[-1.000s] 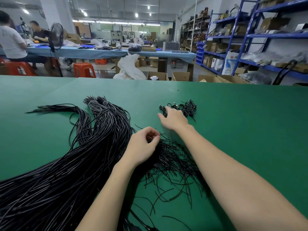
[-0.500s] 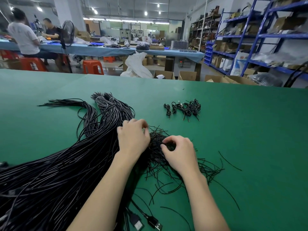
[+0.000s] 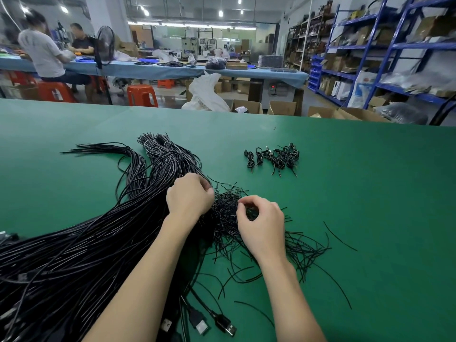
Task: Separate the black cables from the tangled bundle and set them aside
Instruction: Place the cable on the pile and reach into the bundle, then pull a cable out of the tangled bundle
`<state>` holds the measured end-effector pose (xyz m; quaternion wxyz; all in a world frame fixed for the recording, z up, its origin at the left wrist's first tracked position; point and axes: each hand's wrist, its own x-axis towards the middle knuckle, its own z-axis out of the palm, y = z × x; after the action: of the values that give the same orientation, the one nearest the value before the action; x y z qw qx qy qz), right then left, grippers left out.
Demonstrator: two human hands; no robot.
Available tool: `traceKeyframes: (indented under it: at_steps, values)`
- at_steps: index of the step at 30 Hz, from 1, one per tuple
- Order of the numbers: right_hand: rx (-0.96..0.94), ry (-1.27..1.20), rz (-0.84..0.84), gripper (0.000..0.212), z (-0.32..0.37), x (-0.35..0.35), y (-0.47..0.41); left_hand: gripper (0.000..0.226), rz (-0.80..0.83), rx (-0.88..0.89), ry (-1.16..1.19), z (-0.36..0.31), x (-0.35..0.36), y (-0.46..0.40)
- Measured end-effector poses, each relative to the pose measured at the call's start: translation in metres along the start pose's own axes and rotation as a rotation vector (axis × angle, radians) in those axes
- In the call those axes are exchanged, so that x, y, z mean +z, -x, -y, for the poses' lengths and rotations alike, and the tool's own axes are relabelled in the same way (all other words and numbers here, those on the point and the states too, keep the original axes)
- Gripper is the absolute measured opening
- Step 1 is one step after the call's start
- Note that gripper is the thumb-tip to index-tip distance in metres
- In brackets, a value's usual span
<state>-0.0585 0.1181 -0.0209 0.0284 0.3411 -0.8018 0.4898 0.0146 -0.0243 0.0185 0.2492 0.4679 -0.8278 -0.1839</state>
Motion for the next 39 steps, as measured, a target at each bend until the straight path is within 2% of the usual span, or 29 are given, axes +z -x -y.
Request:
traceKeyframes:
  at_steps: [3,5,7,9,14,16,19,23,26,29,32,36,39]
  values:
    - [-0.026,-0.065,-0.015,0.010,0.003,0.002,0.002,0.011,0.119,-0.085,0.265,-0.004,-0.004,0.001]
    - [-0.039,-0.113,0.003,0.011,0.005,0.003,0.002,0.014,0.129,-0.092,0.402,-0.006,-0.008,0.001]
    - [-0.047,-0.116,0.091,0.024,0.007,0.005,0.004,0.010,0.160,-0.087,0.529,-0.009,-0.009,0.000]
    - [-0.073,-0.140,0.168,0.038,0.010,0.007,0.006,0.006,0.262,-0.098,0.712,-0.013,-0.010,0.001]
    - [-0.228,-0.076,0.213,0.049,0.007,0.001,0.005,0.007,0.383,-0.155,0.900,-0.017,-0.014,-0.001]
    - [-0.277,-0.049,0.201,0.035,0.008,0.001,0.004,0.007,0.396,-0.126,0.884,-0.015,-0.013,-0.001]
    - [-0.303,0.018,0.116,0.017,0.007,0.001,0.001,0.012,0.407,0.026,0.763,-0.013,-0.010,0.002]
    - [-0.123,-0.031,-0.092,0.003,-0.007,-0.015,-0.011,0.025,0.488,0.245,0.717,-0.008,-0.013,0.003]
    - [-0.051,-0.143,-0.177,0.009,-0.014,-0.026,-0.017,0.039,0.485,0.426,0.566,-0.005,-0.011,0.002]
    - [-0.071,-0.226,-0.120,0.021,-0.012,-0.028,-0.019,0.060,0.447,0.581,0.424,-0.010,-0.009,0.008]
    - [-0.082,-0.214,-0.066,0.029,-0.008,-0.024,-0.021,0.076,0.486,0.664,0.460,-0.016,-0.008,0.013]
    - [-0.103,-0.110,0.015,0.034,-0.011,-0.023,-0.024,0.064,0.539,0.639,0.547,-0.019,-0.016,0.015]
    - [-0.058,-0.074,0.013,0.034,-0.007,-0.017,-0.025,0.060,0.603,0.705,0.450,-0.022,-0.022,0.015]
